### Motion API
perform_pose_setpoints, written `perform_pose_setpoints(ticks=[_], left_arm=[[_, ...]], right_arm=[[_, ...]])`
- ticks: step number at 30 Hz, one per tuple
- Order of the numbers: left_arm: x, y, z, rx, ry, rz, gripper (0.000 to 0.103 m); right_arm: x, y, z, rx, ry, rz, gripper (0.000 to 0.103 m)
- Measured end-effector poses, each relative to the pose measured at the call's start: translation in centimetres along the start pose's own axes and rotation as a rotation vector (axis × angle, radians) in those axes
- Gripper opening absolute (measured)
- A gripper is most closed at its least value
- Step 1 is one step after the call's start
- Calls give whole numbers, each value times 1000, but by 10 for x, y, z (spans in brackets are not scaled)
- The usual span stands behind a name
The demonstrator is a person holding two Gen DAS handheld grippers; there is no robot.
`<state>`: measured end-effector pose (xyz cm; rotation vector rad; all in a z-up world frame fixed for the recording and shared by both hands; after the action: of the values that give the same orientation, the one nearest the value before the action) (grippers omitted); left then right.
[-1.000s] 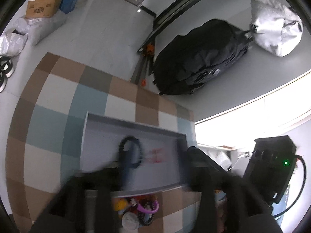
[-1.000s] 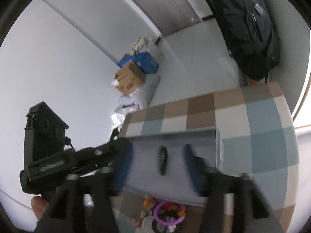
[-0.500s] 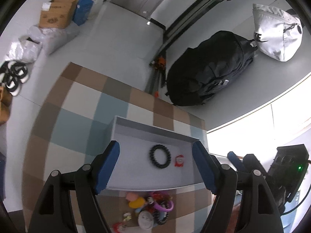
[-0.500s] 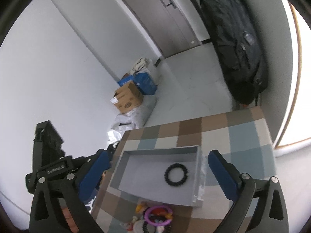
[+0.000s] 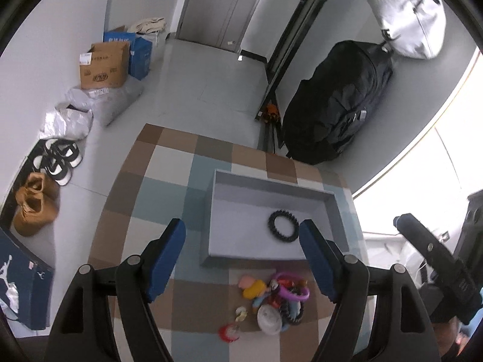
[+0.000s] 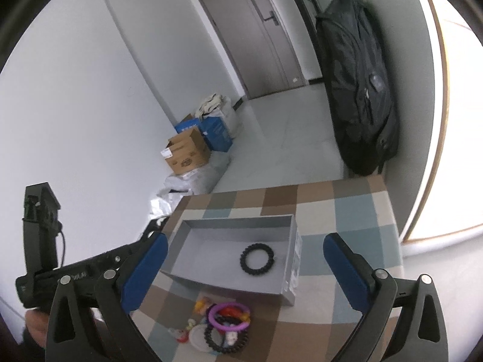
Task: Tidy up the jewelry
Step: 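Withdraw the left tool and grasp the red gear-shaped pacifier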
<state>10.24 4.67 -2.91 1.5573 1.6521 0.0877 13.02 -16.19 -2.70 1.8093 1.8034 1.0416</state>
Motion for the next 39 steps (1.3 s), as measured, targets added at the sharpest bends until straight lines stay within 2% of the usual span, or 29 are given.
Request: perform_pose_setpoints(ticks=[6, 7, 8, 11, 15, 20, 26, 33, 35, 38, 39], left_arm=[[1, -17, -10, -6, 60, 25, 75], [1, -21, -12, -8, 66, 29, 77], [2, -26, -13, -8, 76, 33, 83], [5, -40, -16, -9, 104, 39, 85], [12, -64, -14, 39, 145, 41, 85], [14, -80, -2, 102, 180, 81, 85], [17, -89, 3, 137, 188, 89, 85], [16, -91, 8, 149, 151, 77, 85], [14, -92, 10, 156, 136, 81, 81], [11, -94, 15, 172, 115, 93, 67], [10, -95, 17, 177, 111, 94, 65]], right_arm=[[4, -17, -8, 16, -39, -28, 103], [7, -20, -10, 17, -38, -48, 103], [9, -22, -11, 13, -38, -70, 103], [12, -33, -15, 9, -40, -111, 103], [8, -46, -13, 43, -35, -112, 103], [9, -58, -17, 46, -35, -146, 103], [14, -71, -16, 57, -32, -204, 103], [16, -75, -19, 50, -36, -220, 103], [14, -75, -19, 53, -36, -215, 103], [12, -74, -19, 62, -31, -199, 103], [11, -74, -19, 64, -32, -196, 103]])
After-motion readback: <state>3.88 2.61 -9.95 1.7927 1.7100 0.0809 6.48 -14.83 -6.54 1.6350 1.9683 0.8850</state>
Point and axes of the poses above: each gripper's, at about its wrist camera, not at the fingertips, and z roughly the way its jaws point, x to its left, y to its top, the point moved 3 cm from there along z, roughly the way its jaws point, and after that the axes turned 14 degrees about -y, right-handed, at the moved point
